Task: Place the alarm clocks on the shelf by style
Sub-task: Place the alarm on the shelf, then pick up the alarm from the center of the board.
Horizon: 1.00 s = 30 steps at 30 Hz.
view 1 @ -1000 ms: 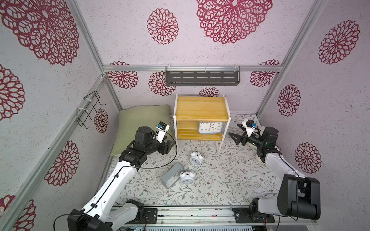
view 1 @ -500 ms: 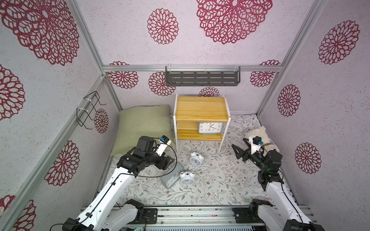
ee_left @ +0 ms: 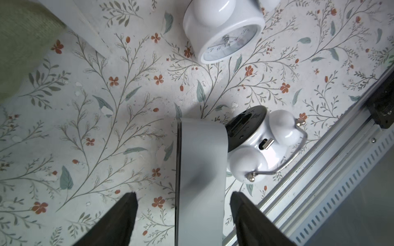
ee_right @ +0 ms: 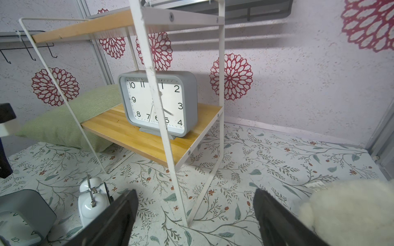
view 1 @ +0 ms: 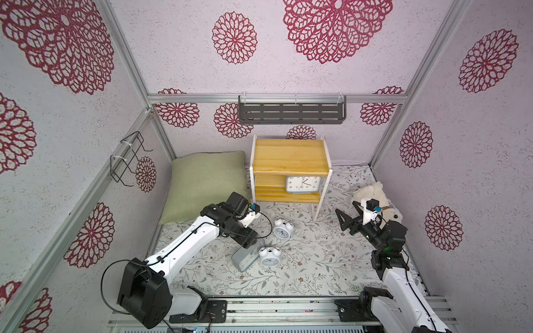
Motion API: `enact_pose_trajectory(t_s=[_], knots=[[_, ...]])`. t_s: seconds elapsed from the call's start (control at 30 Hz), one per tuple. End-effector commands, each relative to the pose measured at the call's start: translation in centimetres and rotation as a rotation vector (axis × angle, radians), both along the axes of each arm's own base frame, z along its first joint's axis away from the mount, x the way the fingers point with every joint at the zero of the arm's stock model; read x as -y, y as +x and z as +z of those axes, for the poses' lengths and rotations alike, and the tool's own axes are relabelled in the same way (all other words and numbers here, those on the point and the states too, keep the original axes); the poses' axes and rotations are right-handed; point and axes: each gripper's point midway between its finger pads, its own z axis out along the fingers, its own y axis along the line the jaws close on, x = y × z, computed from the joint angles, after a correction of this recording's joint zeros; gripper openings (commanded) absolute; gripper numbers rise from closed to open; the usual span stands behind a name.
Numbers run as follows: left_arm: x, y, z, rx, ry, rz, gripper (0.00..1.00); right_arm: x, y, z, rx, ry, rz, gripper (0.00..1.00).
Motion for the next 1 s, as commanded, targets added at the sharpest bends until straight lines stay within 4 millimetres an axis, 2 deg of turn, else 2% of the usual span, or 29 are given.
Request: enact_pose_trajectory(t_s=[0.0,0.33,0.53,0.8,0.97], knots=[[0.0,-1.0,-0.3,-0.041,0.048,-0.052,0.76,0.0,0.2,1.7,0.042,0.01,-0.007,0.92],[1.4,-1.9,-0.6,-0.05,0.026,-0.122,0.77,0.2,0.4,1.3,0.034,-0.002,-0.014,0.92],[0.9,-1.6,-1.7,-0.057,0.087,-0.119,0.75,0.1,0.4,1.7,0.043,-0.001,-0.01,0.92],[1.0,-1.8,-2.4,-0.076,0.093,-0.144,0.67,0.1,0.4,1.6,0.042,-0.001,-0.009,0.93],[0.7,-2.0,-2.7,-0.088,0.121,-0.163,0.56,0.1,0.4,1.7,0.043,-0.003,-0.009,0.93]])
